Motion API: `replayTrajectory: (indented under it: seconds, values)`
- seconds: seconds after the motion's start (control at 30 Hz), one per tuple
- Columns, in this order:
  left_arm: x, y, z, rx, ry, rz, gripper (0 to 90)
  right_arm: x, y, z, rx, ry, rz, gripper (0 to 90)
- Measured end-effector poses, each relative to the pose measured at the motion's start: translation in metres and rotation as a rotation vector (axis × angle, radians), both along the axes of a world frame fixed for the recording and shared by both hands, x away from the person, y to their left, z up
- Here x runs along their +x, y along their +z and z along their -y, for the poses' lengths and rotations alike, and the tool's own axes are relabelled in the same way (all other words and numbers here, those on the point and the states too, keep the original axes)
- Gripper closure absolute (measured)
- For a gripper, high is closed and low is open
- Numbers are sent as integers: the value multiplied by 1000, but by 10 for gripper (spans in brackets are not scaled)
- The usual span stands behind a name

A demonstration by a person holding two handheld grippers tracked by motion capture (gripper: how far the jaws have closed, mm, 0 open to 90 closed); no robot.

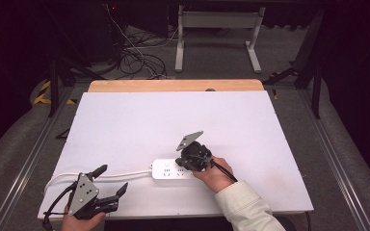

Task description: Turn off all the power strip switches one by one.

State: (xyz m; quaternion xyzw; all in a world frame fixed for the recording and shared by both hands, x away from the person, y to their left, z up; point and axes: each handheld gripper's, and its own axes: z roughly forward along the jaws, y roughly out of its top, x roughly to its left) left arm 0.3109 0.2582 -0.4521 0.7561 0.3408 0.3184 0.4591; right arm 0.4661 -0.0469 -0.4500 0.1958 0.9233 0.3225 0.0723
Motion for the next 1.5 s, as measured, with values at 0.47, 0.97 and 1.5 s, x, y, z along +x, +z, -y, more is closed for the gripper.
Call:
replayTrajectory:
  seconds: [0.47, 0.97, 1.5]
  values:
    - [1, 0, 0, 2, -4, 2, 181, -13, 35, 14, 197, 31, 90, 900]
    - [1, 0, 0, 2, -4, 0, 181, -11, 19, -24, 172, 94, 58, 900]
    - [1, 0, -1, 4, -5, 2, 181, -3, 4, -33, 112, 68, 28, 900]
